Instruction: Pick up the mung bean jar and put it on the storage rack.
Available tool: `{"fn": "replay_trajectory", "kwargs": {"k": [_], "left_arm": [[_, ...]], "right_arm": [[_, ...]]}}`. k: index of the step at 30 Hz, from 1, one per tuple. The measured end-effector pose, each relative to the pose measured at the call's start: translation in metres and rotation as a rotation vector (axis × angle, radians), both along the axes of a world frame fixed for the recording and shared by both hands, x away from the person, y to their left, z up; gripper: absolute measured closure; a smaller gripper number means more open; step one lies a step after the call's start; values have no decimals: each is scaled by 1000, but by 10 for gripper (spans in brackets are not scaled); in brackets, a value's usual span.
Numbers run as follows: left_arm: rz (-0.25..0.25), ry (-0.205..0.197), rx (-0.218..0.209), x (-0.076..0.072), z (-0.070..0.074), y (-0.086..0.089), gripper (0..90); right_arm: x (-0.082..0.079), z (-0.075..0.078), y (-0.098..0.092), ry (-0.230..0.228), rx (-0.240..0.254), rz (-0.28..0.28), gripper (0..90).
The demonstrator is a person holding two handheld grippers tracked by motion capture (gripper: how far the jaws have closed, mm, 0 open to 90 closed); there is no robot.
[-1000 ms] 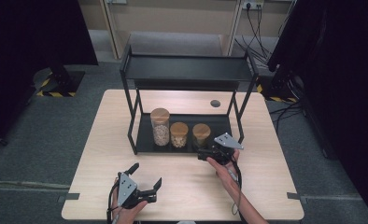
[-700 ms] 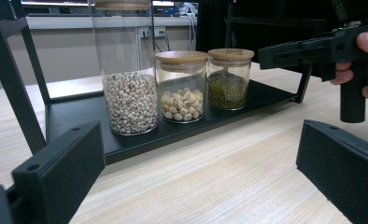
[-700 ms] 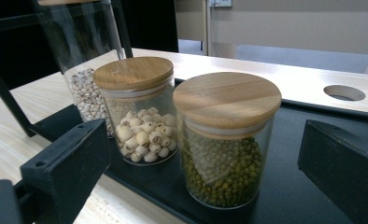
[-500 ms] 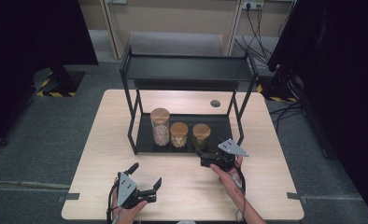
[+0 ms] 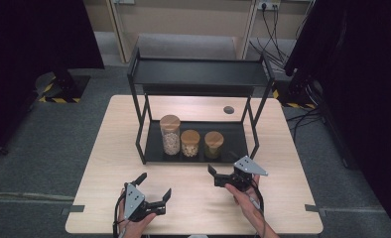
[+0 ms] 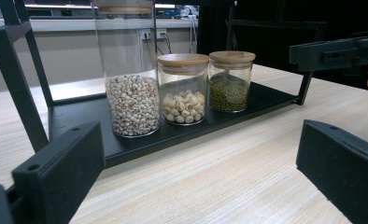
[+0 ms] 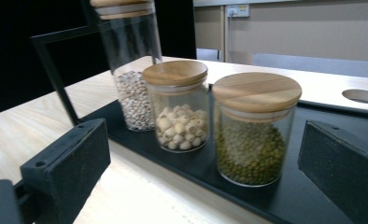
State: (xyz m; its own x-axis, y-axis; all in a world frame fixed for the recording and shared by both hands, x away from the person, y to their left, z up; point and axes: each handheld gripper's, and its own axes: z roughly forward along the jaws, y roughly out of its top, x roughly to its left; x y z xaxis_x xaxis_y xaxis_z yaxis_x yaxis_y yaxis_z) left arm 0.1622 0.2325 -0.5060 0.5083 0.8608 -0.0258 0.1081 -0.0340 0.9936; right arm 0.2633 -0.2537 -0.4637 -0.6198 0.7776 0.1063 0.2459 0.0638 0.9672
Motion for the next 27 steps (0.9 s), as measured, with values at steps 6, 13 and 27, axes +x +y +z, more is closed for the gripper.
{"fn": "replay_trajectory", "kwargs": {"k": [6,13,27], "left_arm": [[3,0,4,0,0,0,5],[11,6,3,2,0,0,5],[3,1,6,0,0,0,5]], "right_arm": [[-9,-2,-3,-10,7,29,26],[-19,-8,-7,-32,12,55,27],[-31,-15,-10,-14,12,89,27]]}}
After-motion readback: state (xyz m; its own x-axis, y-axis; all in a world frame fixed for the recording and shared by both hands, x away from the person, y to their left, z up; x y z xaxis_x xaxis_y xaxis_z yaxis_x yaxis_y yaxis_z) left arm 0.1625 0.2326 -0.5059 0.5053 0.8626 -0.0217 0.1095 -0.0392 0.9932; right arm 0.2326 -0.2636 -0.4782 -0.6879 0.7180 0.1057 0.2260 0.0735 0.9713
